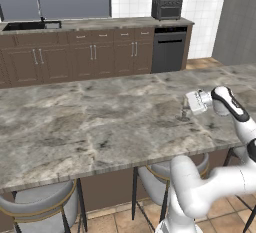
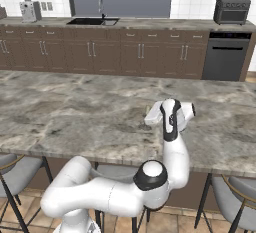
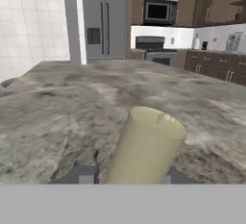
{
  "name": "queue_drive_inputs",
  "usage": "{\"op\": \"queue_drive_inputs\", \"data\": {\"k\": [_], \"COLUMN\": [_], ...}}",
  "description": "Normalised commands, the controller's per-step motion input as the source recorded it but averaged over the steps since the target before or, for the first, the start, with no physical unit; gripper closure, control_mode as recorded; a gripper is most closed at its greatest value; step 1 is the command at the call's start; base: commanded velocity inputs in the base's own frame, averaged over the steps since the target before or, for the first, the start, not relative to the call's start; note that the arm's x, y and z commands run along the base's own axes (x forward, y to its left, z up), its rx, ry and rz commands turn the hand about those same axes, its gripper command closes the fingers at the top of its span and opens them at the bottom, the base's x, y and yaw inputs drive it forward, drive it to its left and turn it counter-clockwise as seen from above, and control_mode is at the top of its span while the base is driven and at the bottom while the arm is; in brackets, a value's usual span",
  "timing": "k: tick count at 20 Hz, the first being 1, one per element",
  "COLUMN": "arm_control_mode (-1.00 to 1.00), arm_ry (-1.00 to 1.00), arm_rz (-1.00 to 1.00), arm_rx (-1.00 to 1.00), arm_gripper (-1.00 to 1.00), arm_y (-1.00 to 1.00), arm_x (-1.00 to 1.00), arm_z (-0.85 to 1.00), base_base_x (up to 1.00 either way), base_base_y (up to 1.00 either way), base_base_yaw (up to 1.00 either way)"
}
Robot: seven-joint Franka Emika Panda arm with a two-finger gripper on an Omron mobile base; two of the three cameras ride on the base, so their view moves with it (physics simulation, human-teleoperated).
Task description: Get the candle and the liquor from the cabinet and move them to the dining counter.
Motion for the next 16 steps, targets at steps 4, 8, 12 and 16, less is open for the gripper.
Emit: {"op": "queue_drive_inputs", "data": {"k": [4,8,12,16], "arm_control_mode": [-1.0,-1.0,-1.0,-1.0], "arm_ry": [-0.21,-0.04,0.0,0.0], "arm_rz": [0.0,0.0,0.0,0.0], "arm_rx": [0.0,-0.01,-0.01,0.0], "arm_gripper": [1.0,1.0,-1.0,-1.0], "arm_y": [0.02,0.18,0.24,0.06], "arm_x": [-0.4,-0.09,0.01,0.03], "arm_z": [-0.15,-0.04,0.0,0.0], "base_base_x": [0.0,0.0,0.0,0.0], "base_base_y": [0.0,0.0,0.0,0.0], "base_base_yaw": [0.0,0.0,0.0,0.0]}}
